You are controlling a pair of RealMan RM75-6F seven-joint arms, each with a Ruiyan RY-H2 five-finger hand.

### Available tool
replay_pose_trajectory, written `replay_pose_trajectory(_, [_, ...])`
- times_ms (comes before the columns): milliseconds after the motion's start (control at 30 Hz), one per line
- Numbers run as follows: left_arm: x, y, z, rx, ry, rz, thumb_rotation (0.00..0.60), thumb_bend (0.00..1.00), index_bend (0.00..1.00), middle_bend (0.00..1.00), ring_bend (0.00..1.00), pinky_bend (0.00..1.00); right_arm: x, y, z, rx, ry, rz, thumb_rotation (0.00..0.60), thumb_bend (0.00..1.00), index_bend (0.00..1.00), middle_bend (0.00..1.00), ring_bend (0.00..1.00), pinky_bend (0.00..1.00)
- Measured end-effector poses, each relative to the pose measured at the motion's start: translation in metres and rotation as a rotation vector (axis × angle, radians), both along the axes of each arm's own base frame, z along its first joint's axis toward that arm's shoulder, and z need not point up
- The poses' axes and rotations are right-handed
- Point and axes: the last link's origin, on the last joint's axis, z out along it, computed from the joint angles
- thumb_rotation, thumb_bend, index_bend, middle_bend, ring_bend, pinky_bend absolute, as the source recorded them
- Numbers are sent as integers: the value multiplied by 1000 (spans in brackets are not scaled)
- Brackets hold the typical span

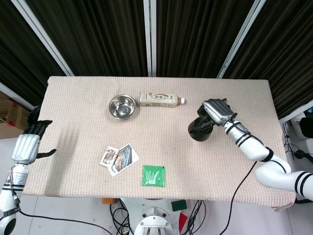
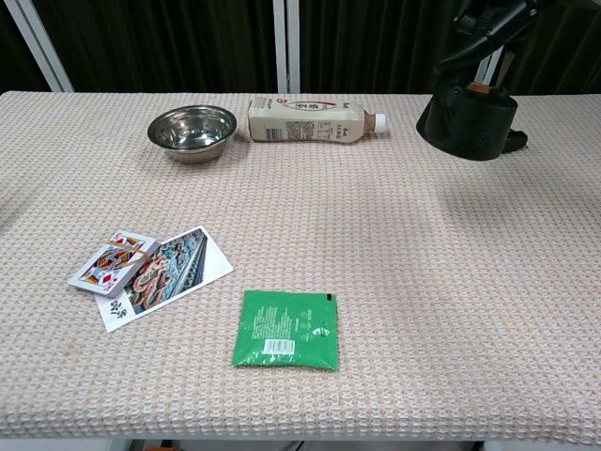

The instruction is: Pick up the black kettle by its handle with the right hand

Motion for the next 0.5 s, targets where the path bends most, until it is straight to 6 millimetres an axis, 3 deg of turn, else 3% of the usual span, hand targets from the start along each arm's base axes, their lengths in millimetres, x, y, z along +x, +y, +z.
replay_pose_trajectory(100, [0, 0, -1, -2, -1, 0, 594, 18, 135, 148, 121, 194, -2, -1, -1, -8, 3, -4, 443, 323, 983, 1000, 896, 367])
replay_pose_trajectory(267, [0, 0, -1, -2, 1, 0, 596, 17, 135, 148, 121, 194, -4, -2, -2, -18, 6, -7, 440, 427, 983, 1000, 897, 376])
replay_pose_trajectory(500, [0, 1, -1, -2, 1, -1, 596, 17, 135, 148, 121, 194, -4, -3, -1, -25, -1, -9, 446, 487, 984, 1000, 901, 400])
